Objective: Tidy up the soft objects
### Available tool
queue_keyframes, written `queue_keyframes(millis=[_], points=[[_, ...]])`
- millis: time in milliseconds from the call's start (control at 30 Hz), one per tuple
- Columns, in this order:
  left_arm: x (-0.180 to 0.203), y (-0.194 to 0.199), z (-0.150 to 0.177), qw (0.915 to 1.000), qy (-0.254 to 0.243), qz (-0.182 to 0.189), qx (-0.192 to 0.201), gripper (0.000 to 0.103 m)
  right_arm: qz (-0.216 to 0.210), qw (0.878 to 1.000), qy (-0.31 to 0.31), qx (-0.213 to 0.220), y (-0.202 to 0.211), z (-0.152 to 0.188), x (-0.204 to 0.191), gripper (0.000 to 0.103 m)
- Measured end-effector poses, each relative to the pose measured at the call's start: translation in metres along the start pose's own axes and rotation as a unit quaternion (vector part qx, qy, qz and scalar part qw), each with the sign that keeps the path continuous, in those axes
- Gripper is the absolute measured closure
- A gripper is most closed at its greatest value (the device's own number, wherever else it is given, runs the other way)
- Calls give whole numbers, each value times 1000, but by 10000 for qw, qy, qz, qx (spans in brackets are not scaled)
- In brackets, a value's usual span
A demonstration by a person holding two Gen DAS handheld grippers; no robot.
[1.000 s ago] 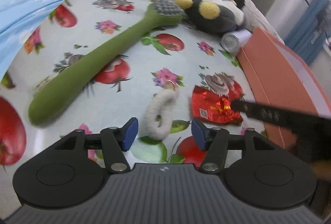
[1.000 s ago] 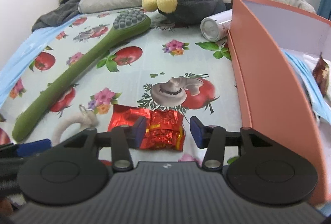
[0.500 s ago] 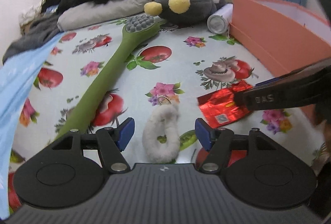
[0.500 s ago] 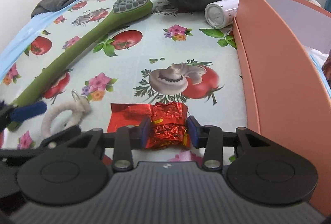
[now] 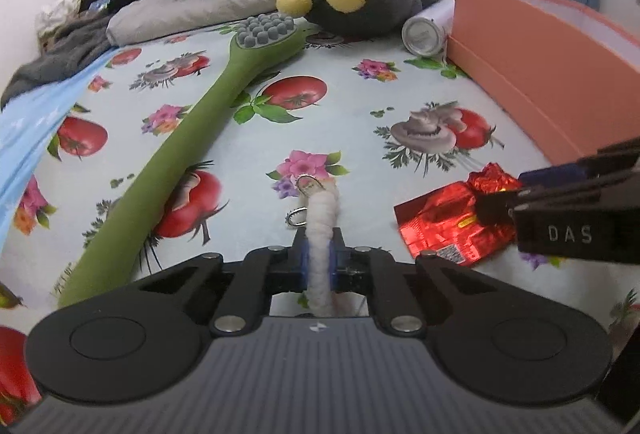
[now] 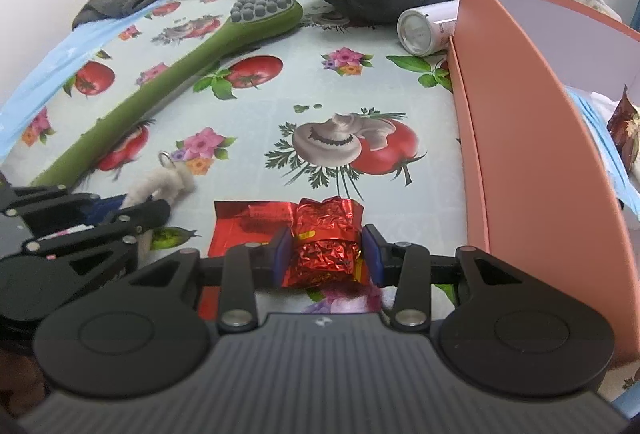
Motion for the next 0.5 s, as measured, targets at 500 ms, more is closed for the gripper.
queue_keyframes(millis=[500], points=[[-12,87,-33,9923,1131,304,412,92,-118,9981,-150,594,79,-13,-6,62]])
Point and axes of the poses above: each gripper's, at about its wrist camera, not at the fingertips, and y roughly against the way its jaws point, x to its right, z to its underside, the point moved 8 cm from there along -y, roughly the way its jaws point, and after that the axes turned 3 degrees about -y, right-handed, at the moved point
